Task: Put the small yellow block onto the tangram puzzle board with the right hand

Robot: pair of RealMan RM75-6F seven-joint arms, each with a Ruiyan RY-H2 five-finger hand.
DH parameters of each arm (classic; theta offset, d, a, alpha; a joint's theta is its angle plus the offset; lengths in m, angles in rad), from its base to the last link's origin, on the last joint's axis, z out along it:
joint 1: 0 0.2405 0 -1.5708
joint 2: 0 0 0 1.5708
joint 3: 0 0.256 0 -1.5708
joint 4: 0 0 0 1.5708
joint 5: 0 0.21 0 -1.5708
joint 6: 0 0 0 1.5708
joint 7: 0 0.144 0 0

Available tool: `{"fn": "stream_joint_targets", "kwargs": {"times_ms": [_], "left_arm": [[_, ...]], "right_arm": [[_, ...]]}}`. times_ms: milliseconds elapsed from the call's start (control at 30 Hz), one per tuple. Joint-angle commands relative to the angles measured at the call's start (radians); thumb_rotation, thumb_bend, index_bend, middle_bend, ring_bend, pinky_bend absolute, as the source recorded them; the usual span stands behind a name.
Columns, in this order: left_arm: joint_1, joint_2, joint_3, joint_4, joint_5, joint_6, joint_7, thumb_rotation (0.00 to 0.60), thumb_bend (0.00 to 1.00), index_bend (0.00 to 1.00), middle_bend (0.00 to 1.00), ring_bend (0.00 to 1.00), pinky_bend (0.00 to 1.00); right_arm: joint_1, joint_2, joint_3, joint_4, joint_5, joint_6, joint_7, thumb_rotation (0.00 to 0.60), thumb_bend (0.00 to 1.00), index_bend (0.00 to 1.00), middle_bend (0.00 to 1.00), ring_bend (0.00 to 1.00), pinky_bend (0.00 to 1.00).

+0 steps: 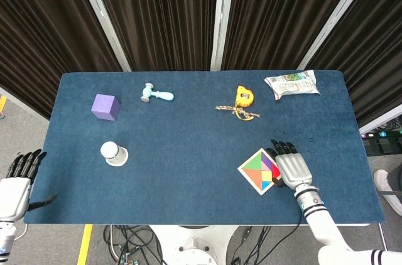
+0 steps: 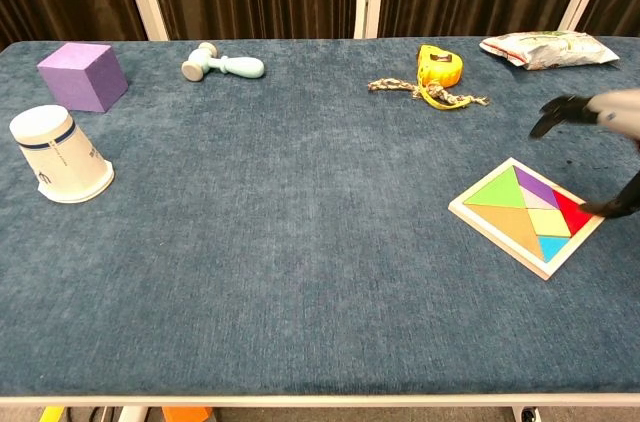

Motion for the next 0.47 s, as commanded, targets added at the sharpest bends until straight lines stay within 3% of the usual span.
{"fn": "stream_joint_targets", "kwargs": {"times_ms": [33, 200, 300, 467], "left_arm": [[0.0, 0.003, -0.003, -0.01, 0.002, 0.006, 0.009, 0.6, 0.0, 0.06, 0.04, 0.0, 0.05], [-0.001, 0.016, -0.011, -0.043, 0.005, 0.02, 0.038, 0.6, 0.0, 0.06, 0.04, 0.0, 0.05], [-0.003, 0.027, -0.015, -0.067, 0.01, 0.026, 0.059, 0.6, 0.0, 0.06, 0.04, 0.0, 0.05], [-0.007, 0.044, -0.019, -0.104, 0.014, 0.028, 0.092, 0.6, 0.0, 0.06, 0.04, 0.0, 0.05]], "right_arm": [[-0.112, 0.102, -0.047, -0.019, -0.204, 0.13, 0.137, 0.6, 0.17, 0.05, 0.0, 0.0, 0.0], [-0.298, 0.15, -0.128, 0.157, -0.517, 0.37, 0.438, 0.6, 0.16, 0.0, 0.0, 0.0, 0.0], [-0.391, 0.119, -0.141, 0.279, -0.571, 0.491, 0.498, 0.6, 0.17, 0.0, 0.0, 0.0, 0.0], [-0.479, 0.068, -0.135, 0.372, -0.601, 0.582, 0.534, 0.6, 0.19, 0.0, 0.0, 0.0, 0.0]]}}
